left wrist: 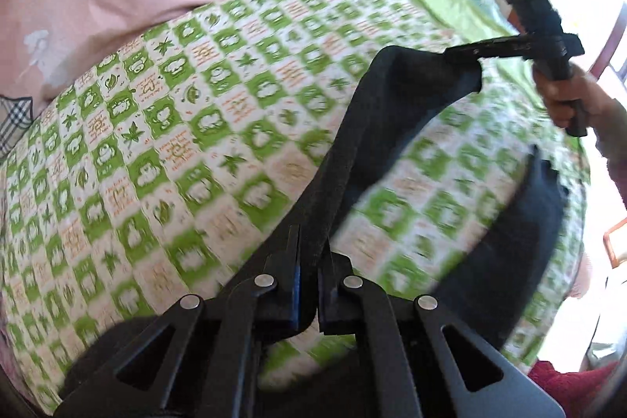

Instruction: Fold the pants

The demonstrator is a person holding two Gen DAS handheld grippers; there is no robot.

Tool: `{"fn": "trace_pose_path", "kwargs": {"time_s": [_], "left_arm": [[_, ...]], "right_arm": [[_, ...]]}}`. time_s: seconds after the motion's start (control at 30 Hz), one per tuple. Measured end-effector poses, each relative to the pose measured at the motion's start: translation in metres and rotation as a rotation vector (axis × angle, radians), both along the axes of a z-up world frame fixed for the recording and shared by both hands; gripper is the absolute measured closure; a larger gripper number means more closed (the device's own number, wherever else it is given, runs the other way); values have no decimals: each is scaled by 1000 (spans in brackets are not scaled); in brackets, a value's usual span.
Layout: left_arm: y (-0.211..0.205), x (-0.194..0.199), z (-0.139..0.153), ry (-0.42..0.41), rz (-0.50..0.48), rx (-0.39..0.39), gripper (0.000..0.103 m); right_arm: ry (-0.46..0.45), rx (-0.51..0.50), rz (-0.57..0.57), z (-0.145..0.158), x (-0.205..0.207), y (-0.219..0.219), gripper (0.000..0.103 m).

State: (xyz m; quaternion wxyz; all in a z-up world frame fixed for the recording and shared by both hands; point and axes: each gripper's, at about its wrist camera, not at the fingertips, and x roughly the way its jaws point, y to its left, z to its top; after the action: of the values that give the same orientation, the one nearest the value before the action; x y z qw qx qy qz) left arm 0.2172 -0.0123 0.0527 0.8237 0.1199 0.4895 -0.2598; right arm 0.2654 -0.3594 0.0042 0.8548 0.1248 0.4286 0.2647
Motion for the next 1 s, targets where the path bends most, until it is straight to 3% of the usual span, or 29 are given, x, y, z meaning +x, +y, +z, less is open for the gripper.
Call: {"fn": "trace_pose_path", "kwargs": {"time_s": [0.27,0.57,1.0], "left_arm": [[-14,-81,13,-27,-26,-58,100],[-30,-150,-7,-27,-33,-47,100],[-32,-194,-35,-37,-45,-24,100]], "right_arm": [[-119,-52,14,8,-80,-13,96],[-253,-133,8,2,-163,-8,96],[-258,-143,-53,-22,-228,-16,96]]}}
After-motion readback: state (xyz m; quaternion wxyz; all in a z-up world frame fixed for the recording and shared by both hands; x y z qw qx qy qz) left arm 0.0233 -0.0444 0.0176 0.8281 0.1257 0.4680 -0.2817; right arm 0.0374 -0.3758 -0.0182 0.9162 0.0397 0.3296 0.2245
